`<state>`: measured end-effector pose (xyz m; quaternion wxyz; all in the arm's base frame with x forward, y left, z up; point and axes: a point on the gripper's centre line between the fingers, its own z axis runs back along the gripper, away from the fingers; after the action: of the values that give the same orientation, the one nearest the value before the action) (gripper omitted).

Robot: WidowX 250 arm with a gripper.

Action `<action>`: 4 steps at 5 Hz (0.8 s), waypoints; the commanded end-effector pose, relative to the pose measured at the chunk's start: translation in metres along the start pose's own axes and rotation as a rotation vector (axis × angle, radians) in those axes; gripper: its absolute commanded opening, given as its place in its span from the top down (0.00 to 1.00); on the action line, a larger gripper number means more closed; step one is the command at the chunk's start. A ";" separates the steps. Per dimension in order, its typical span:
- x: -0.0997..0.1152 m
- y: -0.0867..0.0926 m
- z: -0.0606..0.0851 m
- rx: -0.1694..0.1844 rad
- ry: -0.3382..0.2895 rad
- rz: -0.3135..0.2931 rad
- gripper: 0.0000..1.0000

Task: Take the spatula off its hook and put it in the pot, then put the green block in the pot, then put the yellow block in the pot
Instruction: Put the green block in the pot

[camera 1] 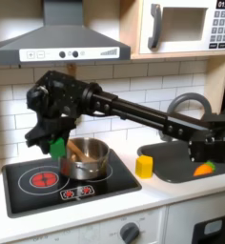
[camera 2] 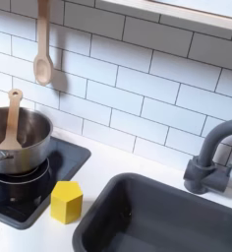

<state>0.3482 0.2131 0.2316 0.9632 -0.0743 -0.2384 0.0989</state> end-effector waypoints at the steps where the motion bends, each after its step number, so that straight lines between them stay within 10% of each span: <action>1: 0.007 -0.022 -0.011 -0.017 0.021 -0.037 1.00; 4: 0.025 -0.047 -0.021 0.004 0.034 -0.078 1.00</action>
<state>0.3866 0.1725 0.2322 0.9704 -0.0631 -0.2247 0.0622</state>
